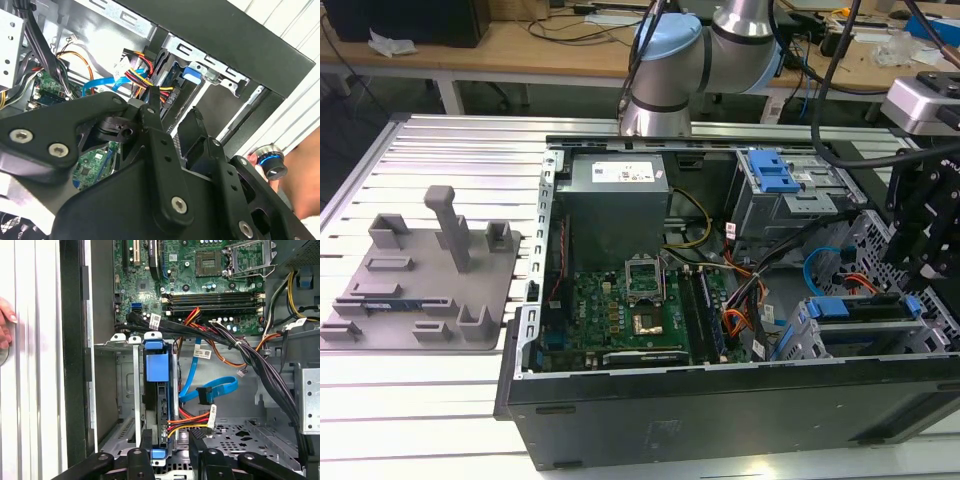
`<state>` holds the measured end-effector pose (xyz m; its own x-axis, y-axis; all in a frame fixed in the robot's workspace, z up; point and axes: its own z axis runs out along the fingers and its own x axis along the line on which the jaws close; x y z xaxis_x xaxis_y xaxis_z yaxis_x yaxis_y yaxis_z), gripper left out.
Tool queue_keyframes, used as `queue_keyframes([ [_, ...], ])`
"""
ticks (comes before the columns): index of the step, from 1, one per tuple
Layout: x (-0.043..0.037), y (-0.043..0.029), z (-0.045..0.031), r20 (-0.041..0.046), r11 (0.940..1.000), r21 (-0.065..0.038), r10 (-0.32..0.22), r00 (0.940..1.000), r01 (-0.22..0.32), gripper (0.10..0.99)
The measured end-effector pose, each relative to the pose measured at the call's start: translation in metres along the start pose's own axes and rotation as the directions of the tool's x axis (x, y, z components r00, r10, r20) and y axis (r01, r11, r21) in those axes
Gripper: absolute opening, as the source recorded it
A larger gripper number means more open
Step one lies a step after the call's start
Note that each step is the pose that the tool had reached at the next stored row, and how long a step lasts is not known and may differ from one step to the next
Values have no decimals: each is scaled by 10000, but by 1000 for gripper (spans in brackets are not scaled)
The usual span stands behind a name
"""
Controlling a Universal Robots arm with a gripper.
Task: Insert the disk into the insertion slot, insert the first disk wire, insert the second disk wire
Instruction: 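Insert the second disk wire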
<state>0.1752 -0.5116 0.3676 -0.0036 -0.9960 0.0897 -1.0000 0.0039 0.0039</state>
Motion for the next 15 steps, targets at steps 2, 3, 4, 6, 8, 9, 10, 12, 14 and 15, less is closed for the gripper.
queue_keyframes([
  [2,0,0,0,0,10000,0,0,10000,0,424],
  [3,0,0,0,-1,10000,0,0,10000,0,424],
  [4,0,0,0,-1,10000,0,0,10000,0,424],
  [6,0,0,0,-2,10000,0,0,10000,0,424],
  [8,-1,-70,-1,-5,10000,-77,-19,10000,19,424],
  [9,-6,-87,-1,-13,9999,-106,-25,10000,25,424],
  [10,-23,-99,-3,-34,9999,-120,-27,10000,27,424],
  [12,-178,-103,-18,-233,9999,-120,-26,9997,23,424],
  [14,-321,-102,-30,-765,9999,-123,-24,9971,15,424],
  [15,-360,-100,-32,-1016,9999,-131,-25,9948,11,424],
])
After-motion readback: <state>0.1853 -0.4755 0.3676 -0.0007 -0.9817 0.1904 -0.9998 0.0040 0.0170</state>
